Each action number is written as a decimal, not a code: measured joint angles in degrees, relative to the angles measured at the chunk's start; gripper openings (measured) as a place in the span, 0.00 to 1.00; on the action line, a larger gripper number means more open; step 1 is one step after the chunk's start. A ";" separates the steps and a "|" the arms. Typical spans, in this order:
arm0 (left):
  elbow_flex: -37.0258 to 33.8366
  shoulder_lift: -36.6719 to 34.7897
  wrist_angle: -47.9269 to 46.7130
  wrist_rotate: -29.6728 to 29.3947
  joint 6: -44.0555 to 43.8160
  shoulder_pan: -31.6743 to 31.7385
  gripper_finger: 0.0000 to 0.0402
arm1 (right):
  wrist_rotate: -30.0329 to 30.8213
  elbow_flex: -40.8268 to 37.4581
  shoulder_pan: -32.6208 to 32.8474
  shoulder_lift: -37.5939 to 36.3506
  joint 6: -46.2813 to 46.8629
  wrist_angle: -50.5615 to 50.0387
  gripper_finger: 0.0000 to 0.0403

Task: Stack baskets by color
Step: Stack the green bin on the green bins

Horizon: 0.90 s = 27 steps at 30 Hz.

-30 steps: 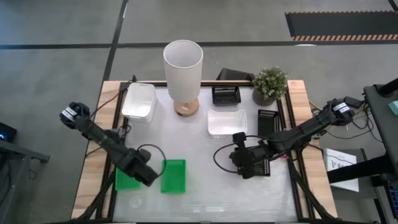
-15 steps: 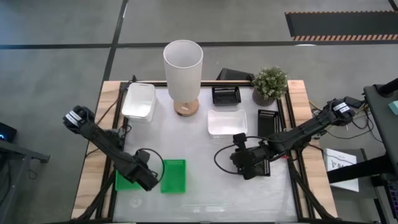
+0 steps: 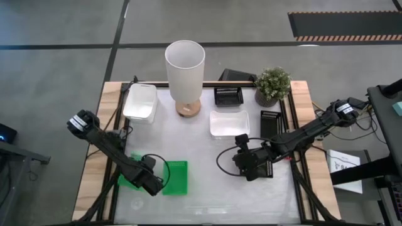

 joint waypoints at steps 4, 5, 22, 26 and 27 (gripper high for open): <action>1.29 -0.27 -3.07 -0.06 -1.11 0.02 0.01 | 0.02 0.00 0.00 0.00 -0.01 -0.02 0.02; 2.31 -0.27 -4.31 -0.04 -1.39 0.01 0.00 | 0.01 0.00 0.00 0.00 -0.01 -0.02 0.02; 31.79 3.75 -14.26 -22.70 10.02 1.04 0.00 | 0.04 0.00 0.00 -0.02 -2.33 -1.24 0.02; 33.66 7.05 -14.05 -24.63 12.13 2.61 0.00 | 0.04 0.00 0.00 -0.04 -2.31 -1.49 0.02; 33.70 7.76 -13.63 -23.90 12.28 2.97 0.00 | 0.04 0.00 0.00 -0.04 -2.30 -1.69 0.02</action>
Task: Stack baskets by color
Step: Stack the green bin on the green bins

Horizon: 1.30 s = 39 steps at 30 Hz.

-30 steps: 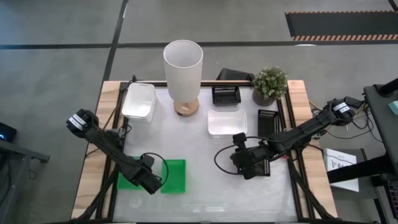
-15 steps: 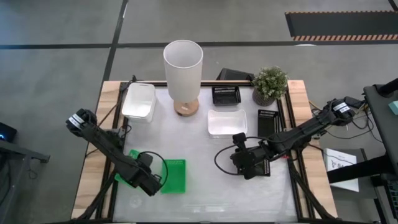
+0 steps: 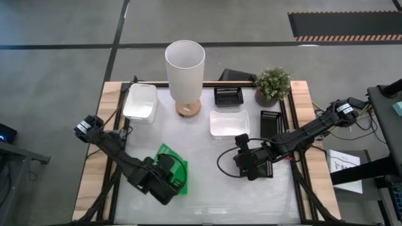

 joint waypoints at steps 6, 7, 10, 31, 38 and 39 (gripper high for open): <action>-0.04 2.13 4.39 3.52 1.66 0.35 0.00 | 0.00 -0.02 0.00 0.00 -0.34 -1.35 0.02; -0.04 2.16 5.28 3.53 2.13 0.35 0.00 | 0.00 -0.02 0.00 0.00 -0.46 -1.35 0.02; -0.12 2.20 7.74 3.39 3.70 0.36 0.00 | 0.00 -0.02 0.00 0.00 -0.76 -1.35 0.02; 0.46 1.22 9.77 6.94 8.54 1.18 0.38 | 0.00 -0.02 0.00 0.00 -0.97 -1.54 0.02; 1.01 -3.52 3.07 12.64 13.35 -0.58 0.41 | 0.02 -0.02 0.00 0.00 0.78 -0.34 0.02; 1.01 -4.11 -0.36 13.77 12.92 -1.11 0.41 | 0.02 -0.02 0.00 0.00 0.99 -0.07 0.02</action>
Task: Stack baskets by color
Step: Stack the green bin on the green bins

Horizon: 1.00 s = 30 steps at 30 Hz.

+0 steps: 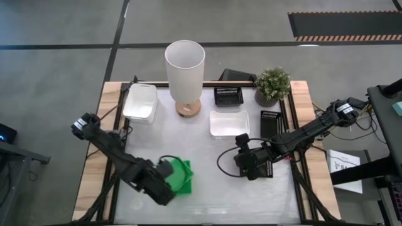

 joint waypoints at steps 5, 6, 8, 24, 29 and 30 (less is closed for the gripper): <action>-0.59 -1.81 -18.89 5.99 -5.92 -3.74 0.32 | 0.00 -0.12 0.00 0.00 0.66 1.52 0.02; -1.54 -2.32 -18.30 6.12 -5.96 -4.51 0.29 | -0.01 -0.23 0.00 0.00 1.02 2.12 0.02; -4.29 -3.47 -16.18 5.10 -5.84 -5.92 0.22 | 0.00 -0.40 0.00 0.00 1.19 3.08 0.02; -14.79 -3.18 6.61 -4.83 -7.88 -5.92 0.03 | 0.46 -0.68 0.00 0.00 2.04 5.19 0.02; -13.29 -3.23 14.99 -7.44 1.25 -5.96 0.03 | 0.46 -0.68 0.00 0.00 2.23 5.49 0.02; -13.08 -3.27 15.27 -7.42 1.60 -5.96 0.03 | 0.46 -0.68 0.00 0.00 2.49 5.49 0.02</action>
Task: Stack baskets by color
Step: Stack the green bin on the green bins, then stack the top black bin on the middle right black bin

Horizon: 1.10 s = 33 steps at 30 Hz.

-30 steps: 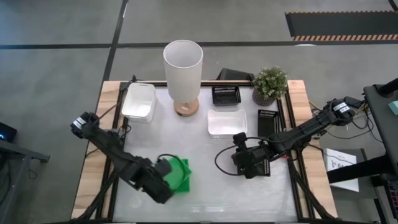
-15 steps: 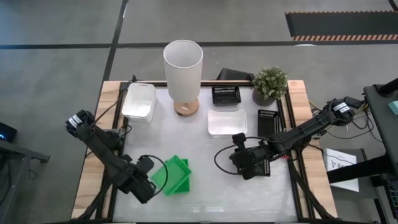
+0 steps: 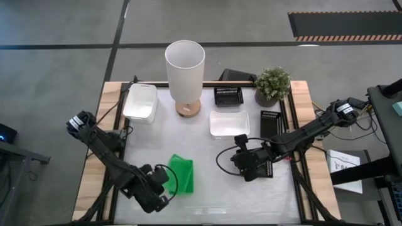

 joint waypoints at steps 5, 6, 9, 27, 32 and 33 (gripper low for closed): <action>0.51 -0.01 -0.18 2.94 -1.06 -0.10 0.03 | 0.00 -0.48 0.00 0.00 0.28 0.86 0.02; 0.57 -0.01 -0.17 3.14 -0.86 -0.22 0.03 | -0.02 -0.61 0.00 0.01 0.28 0.94 0.02; 0.67 -0.01 0.07 2.72 2.05 -0.33 0.03 | 0.00 -1.06 0.00 0.02 0.30 1.09 0.02; -8.97 -0.09 9.47 -14.28 9.88 0.70 0.03 | -0.02 -2.36 0.00 0.04 0.58 3.94 0.02; -11.47 -0.03 9.63 -12.90 5.45 0.70 0.03 | -0.01 -2.39 0.00 0.04 0.58 4.04 0.02; -11.44 -0.01 9.89 -12.79 5.67 0.70 0.03 | -0.02 -2.40 0.00 0.04 0.58 4.04 0.02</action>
